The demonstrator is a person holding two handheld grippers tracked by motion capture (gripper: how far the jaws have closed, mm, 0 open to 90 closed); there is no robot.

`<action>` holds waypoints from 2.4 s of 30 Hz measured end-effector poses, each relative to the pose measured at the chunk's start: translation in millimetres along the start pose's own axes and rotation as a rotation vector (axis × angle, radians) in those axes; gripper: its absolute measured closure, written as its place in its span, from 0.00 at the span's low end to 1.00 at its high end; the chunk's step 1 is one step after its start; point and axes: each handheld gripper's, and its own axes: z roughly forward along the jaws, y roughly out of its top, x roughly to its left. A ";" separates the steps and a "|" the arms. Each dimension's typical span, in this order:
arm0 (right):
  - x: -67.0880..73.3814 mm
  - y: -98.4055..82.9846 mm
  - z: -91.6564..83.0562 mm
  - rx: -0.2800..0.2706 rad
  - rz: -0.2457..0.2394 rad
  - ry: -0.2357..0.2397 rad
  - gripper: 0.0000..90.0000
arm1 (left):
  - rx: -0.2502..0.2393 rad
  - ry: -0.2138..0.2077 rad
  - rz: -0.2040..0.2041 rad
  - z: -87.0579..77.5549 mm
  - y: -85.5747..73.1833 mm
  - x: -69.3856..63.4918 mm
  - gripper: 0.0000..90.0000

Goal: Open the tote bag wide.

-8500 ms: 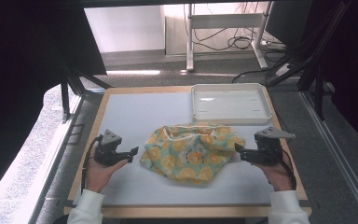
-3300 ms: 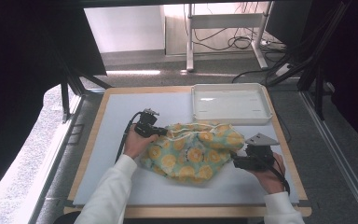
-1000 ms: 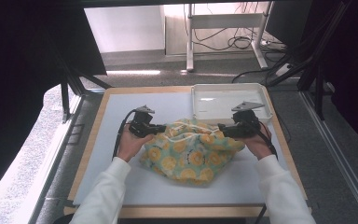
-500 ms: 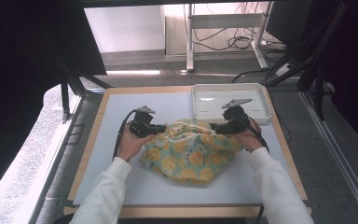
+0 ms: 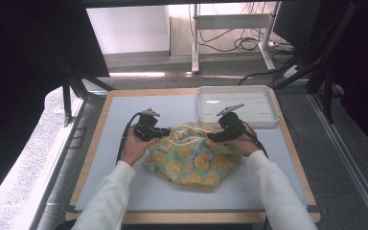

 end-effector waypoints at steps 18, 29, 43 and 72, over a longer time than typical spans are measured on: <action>-6.7 0.8 1.4 0.019 -0.010 -0.056 0.95 | -0.001 -0.006 -0.003 -0.3 -0.4 -1.5 0.99; -3.1 2.6 -22.2 -0.070 -0.021 -0.069 0.97 | -0.003 -0.001 0.027 -4.4 -2.2 -7.4 0.99; 6.5 -12.1 -49.3 -0.174 -0.021 -0.049 0.98 | -0.055 -0.017 0.060 -20.3 -7.8 -24.3 1.00; 35.8 -42.5 -74.9 -0.294 -0.001 0.028 0.98 | -0.110 -0.052 0.077 -35.4 -36.7 -45.8 1.00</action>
